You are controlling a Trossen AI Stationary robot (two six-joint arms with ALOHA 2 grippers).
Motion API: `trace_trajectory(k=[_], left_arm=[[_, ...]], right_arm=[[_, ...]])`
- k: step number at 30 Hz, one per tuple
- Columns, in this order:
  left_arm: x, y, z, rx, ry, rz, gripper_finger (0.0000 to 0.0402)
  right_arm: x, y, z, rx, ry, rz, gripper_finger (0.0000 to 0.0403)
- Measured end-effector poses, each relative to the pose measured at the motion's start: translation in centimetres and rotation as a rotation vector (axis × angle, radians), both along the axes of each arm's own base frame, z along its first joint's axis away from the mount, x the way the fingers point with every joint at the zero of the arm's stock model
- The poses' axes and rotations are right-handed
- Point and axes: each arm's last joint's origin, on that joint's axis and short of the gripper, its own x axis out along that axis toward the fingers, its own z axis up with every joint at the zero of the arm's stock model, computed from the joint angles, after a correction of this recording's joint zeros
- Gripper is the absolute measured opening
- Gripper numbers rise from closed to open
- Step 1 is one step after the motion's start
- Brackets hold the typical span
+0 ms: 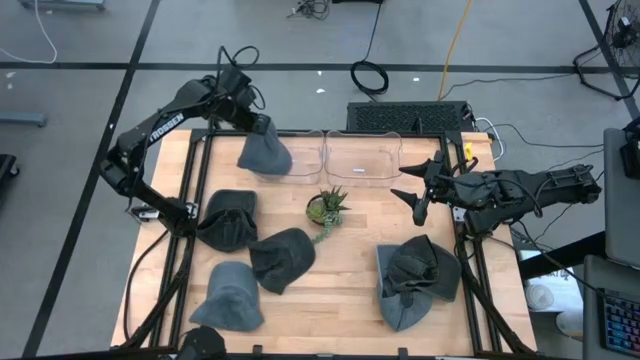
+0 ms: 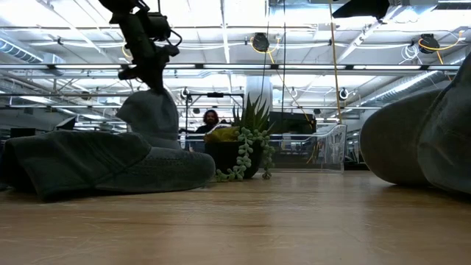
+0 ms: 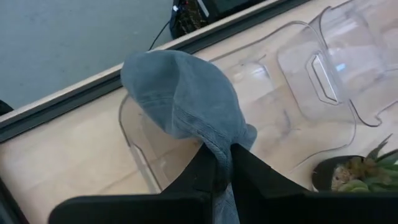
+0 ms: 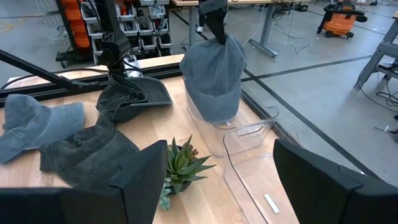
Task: Pick & Place hat
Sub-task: Put the top gray cap into the left transparent bin
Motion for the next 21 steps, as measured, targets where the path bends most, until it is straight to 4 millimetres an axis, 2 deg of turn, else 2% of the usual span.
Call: trace_trajectory(k=[9,11,16,21], left_arm=[[0.27,-0.14,0.05,-0.007,-0.025,-0.028,0.003],[0.4,-0.17,0.12,-0.022,-0.057,-0.047,0.006],[0.42,-0.18,0.24,-0.074,-0.131,-0.09,0.0174],[-0.17,0.07,0.52,-0.079,-0.119,-0.034,0.0262]], right_arm=[[0.0,0.0,0.0,-0.022,0.009,0.008,0.0279],[0.0,0.0,0.0,-0.022,0.01,0.008,0.0279],[0.0,0.0,0.0,-0.041,0.018,0.015,0.0279],[0.0,0.0,0.0,-0.042,0.018,0.015,0.0279]])
